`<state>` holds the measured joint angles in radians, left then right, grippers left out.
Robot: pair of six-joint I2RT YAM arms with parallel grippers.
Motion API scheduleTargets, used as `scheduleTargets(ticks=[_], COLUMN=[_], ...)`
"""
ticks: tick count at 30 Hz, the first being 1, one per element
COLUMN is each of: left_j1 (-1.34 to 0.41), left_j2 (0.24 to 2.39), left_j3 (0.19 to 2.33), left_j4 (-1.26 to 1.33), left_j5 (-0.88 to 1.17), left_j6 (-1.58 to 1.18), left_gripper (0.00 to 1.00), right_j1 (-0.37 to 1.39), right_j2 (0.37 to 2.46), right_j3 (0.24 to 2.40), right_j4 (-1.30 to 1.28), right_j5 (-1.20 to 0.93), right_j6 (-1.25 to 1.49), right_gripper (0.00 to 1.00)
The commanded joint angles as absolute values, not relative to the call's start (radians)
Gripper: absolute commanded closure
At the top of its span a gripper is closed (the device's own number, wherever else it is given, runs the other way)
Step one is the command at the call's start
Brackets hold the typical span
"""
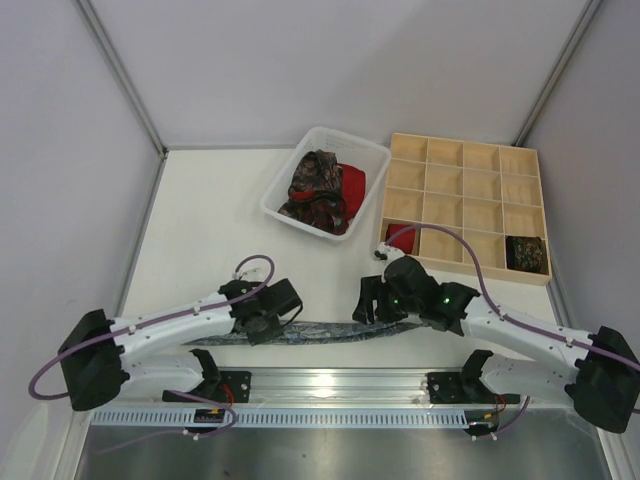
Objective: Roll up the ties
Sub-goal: Flatten the tie
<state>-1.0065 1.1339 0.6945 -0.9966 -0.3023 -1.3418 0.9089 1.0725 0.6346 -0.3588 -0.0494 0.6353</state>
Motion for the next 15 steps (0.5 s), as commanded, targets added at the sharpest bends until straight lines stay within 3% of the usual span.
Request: scheduleTargets(ticks=[1,6,15], left_j1=[-0.977,-0.864,-0.583], left_j2=[1.244,1.354,1.367], left_j3=[0.692,0.644,0.641], left_j4=[-0.925,-0.795,-0.733], left_j5=[-0.299,-0.284,-0.284], left_j6=[-1.376,-1.31,-1.111], left_gripper=[0.63,0.68,0.65], right_j1=[0.864,0.809,0.68], right_j2=[0.994,0.945,0.937], right_j3=[0.615,0.604,0.65], right_j4=[-0.377,-0.4,-0.468], right_j5=[-0.101,-0.127,-0.19], right_j6=[0.591,0.569,0.511], right_gripper=[0.3,0.29,0.29])
